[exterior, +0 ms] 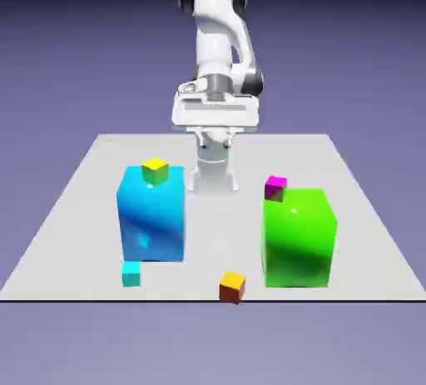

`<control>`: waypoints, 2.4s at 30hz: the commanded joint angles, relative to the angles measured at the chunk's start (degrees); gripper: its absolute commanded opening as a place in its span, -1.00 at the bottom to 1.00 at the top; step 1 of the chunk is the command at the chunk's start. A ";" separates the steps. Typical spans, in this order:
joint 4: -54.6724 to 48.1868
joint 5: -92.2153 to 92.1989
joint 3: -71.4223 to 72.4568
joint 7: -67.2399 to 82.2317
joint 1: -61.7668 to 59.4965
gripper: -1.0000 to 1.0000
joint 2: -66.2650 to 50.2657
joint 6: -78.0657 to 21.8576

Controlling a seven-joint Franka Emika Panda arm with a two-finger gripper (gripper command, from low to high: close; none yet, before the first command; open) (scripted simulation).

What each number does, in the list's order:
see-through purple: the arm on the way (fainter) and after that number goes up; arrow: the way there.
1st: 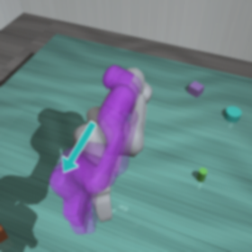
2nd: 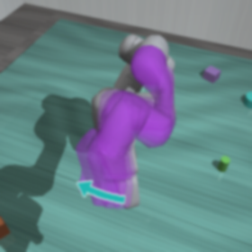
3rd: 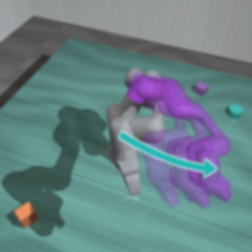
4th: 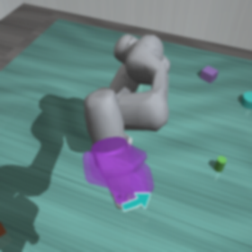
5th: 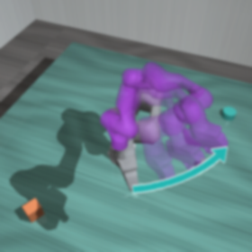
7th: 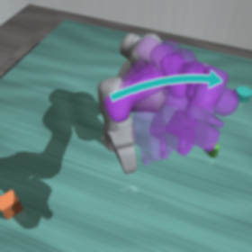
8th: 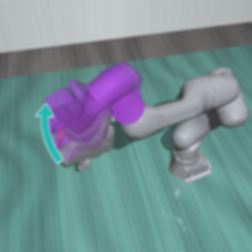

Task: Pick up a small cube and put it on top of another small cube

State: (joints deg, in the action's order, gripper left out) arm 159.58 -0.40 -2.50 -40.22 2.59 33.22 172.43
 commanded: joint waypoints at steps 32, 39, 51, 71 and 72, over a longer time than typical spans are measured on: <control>-37.65 -10.58 -66.45 59.43 50.45 0.00 15.02 -41.77; -45.89 -12.90 -80.99 72.43 61.48 0.00 18.30 -50.91; -60.01 -16.86 -105.90 94.71 80.40 0.00 23.94 -66.57; -83.54 -23.48 -147.43 131.85 111.93 0.00 33.32 -92.67; -84.72 -23.81 -149.51 133.71 113.50 0.00 33.79 -93.98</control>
State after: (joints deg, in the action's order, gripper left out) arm 74.86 -24.21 -152.01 93.49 116.09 67.02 78.46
